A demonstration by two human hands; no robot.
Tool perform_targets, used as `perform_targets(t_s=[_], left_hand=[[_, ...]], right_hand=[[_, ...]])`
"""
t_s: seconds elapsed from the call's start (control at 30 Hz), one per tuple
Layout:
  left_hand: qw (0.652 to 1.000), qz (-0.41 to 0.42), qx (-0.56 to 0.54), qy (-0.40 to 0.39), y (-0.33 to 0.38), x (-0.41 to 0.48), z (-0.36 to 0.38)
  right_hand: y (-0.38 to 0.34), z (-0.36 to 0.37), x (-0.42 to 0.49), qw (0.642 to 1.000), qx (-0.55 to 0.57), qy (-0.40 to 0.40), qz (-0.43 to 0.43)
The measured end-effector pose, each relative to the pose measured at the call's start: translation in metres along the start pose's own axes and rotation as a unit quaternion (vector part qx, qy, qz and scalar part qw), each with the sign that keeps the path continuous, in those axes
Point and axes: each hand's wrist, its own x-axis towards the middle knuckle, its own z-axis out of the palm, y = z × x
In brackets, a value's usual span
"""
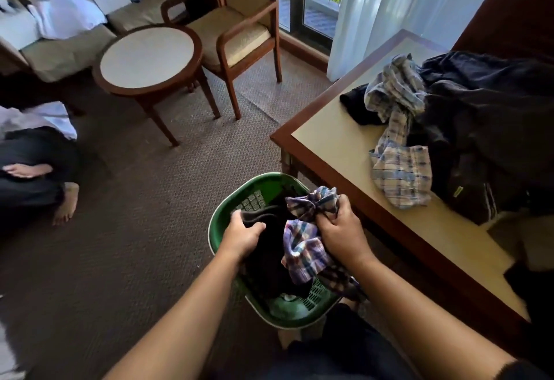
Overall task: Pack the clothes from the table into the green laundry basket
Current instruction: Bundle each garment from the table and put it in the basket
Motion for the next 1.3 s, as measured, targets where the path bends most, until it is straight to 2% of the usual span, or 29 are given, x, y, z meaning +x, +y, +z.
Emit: perform_targets(t_s=[0.2,0.37,0.47,0.6,0.73,0.9,1.03,1.3], left_hand=[[0.998,0.018,-0.028,-0.044,-0.01,-0.015,0.002],[0.98,-0.034,-0.086,-0.177,-0.001,-0.043,0.014],[0.965,-0.049,-0.135,-0.219,-0.001,-0.05,0.023],[0.953,-0.03,-0.206,-0.222,-0.007,-0.049,0.03],[0.954,-0.021,-0.241,-0.176,-0.009,-0.046,0.029],[0.974,-0.011,-0.182,-0.136,-0.012,-0.047,0.025],[0.982,-0.014,-0.136,-0.128,-0.021,-0.043,0.027],[0.985,0.037,-0.106,-0.133,-0.022,-0.041,0.04]], right_hand=[[0.014,0.011,-0.01,0.999,-0.038,-0.005,0.006],[0.019,0.02,-0.014,1.0,-0.022,-0.014,0.007],[0.016,0.023,-0.013,1.0,-0.015,-0.022,0.005],[0.008,0.023,-0.011,1.0,-0.008,-0.029,0.003],[0.005,0.021,-0.005,0.999,-0.003,-0.035,0.005],[0.02,0.022,-0.001,0.991,-0.065,-0.099,0.056],[0.037,0.019,-0.006,0.987,-0.069,-0.12,0.086],[0.044,0.018,-0.021,0.988,-0.076,-0.118,0.062]])
